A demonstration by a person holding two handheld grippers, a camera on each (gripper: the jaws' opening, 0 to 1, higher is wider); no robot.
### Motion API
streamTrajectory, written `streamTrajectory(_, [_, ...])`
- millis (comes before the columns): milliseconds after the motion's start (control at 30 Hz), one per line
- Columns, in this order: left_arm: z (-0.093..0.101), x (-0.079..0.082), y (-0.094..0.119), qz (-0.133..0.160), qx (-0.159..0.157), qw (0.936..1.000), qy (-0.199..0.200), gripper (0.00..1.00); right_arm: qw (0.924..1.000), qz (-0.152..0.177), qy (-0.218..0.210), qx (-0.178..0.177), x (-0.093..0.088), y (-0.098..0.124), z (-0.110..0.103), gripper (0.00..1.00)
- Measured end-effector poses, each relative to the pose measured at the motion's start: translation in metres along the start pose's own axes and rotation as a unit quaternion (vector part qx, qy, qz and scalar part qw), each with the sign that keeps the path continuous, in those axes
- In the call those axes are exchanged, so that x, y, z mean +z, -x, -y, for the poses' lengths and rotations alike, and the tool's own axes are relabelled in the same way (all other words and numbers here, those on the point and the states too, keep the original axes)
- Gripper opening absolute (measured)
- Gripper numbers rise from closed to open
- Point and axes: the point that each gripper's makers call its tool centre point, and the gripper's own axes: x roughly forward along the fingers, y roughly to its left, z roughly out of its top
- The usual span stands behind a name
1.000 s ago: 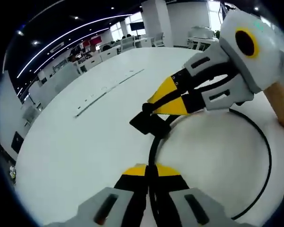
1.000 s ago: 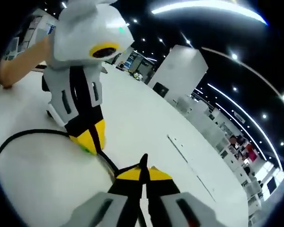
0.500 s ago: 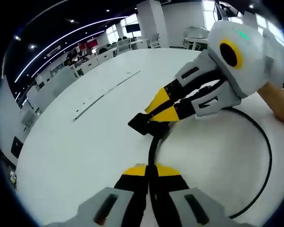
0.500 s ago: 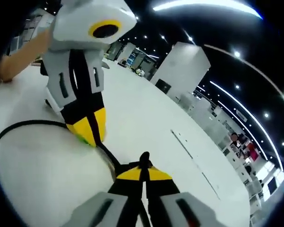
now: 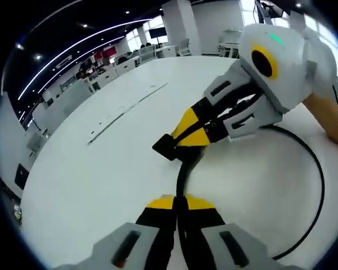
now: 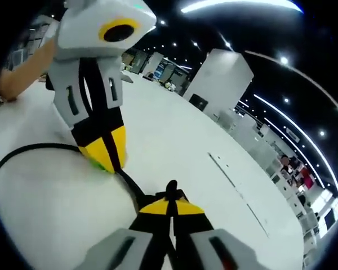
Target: Find the charging cable on the desk, coil it up and secure with Velcro.
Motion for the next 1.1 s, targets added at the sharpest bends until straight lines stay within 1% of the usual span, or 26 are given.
streamTrajectory(100, [0.0,0.0,0.0,0.0,0.001,1.0,-0.001,0.06,0.9984,-0.028,-0.045,0.021,-0.004,-0.001,-0.002,0.04])
streamTrajectory(133, [0.0,0.0,0.0,0.0,0.002,1.0,-0.003,0.06,0.9978,-0.033,-0.051,0.027,-0.004,-0.002,-0.002,0.04])
streamTrajectory(233, [0.0,0.0,0.0,-0.001,0.004,1.0,-0.006,0.06,0.997,-0.038,-0.055,0.039,-0.004,-0.003,0.0,0.04])
streamTrajectory(333, [0.0,0.0,0.0,-0.001,0.005,1.0,-0.005,0.06,0.9967,-0.03,-0.057,0.05,-0.005,-0.005,-0.001,0.04])
streamTrajectory(400, [0.0,0.0,0.0,-0.001,0.005,1.0,-0.004,0.06,0.9935,-0.029,-0.092,0.06,-0.007,-0.004,-0.002,0.05])
streamTrajectory(433, [0.0,0.0,0.0,-0.001,0.005,1.0,-0.004,0.06,0.9927,-0.028,-0.102,0.059,-0.007,-0.004,-0.001,0.05])
streamTrajectory(567, [0.001,0.0,0.001,-0.003,0.009,0.9999,-0.009,0.06,0.9923,-0.021,-0.11,0.052,-0.009,-0.005,0.002,0.09])
streamTrajectory(633, [0.001,0.0,0.001,-0.004,0.011,0.9999,-0.011,0.06,0.9931,-0.025,-0.108,0.037,-0.01,-0.005,0.008,0.16])
streamTrajectory(700, [0.001,0.0,0.001,-0.004,0.013,0.9998,-0.013,0.06,0.9941,-0.027,-0.102,0.027,-0.011,-0.005,0.011,0.19])
streamTrajectory(833, [0.001,0.0,0.001,-0.004,0.014,0.9998,-0.012,0.06,0.9957,-0.03,-0.086,0.02,-0.009,-0.007,0.01,0.17])
streamTrajectory(967, [0.001,0.0,0.001,-0.002,0.013,0.9999,-0.01,0.06,0.9965,-0.036,-0.075,0.012,-0.009,-0.007,0.012,0.18])
streamTrajectory(1033, [0.001,0.0,0.001,-0.002,0.013,0.9999,-0.01,0.06,0.9969,-0.038,-0.069,-0.006,-0.01,-0.01,0.017,0.18])
streamTrajectory(1100, [0.001,0.0,0.001,-0.002,0.013,0.9999,-0.01,0.06,0.9967,-0.034,-0.073,-0.012,-0.01,-0.011,0.02,0.17])
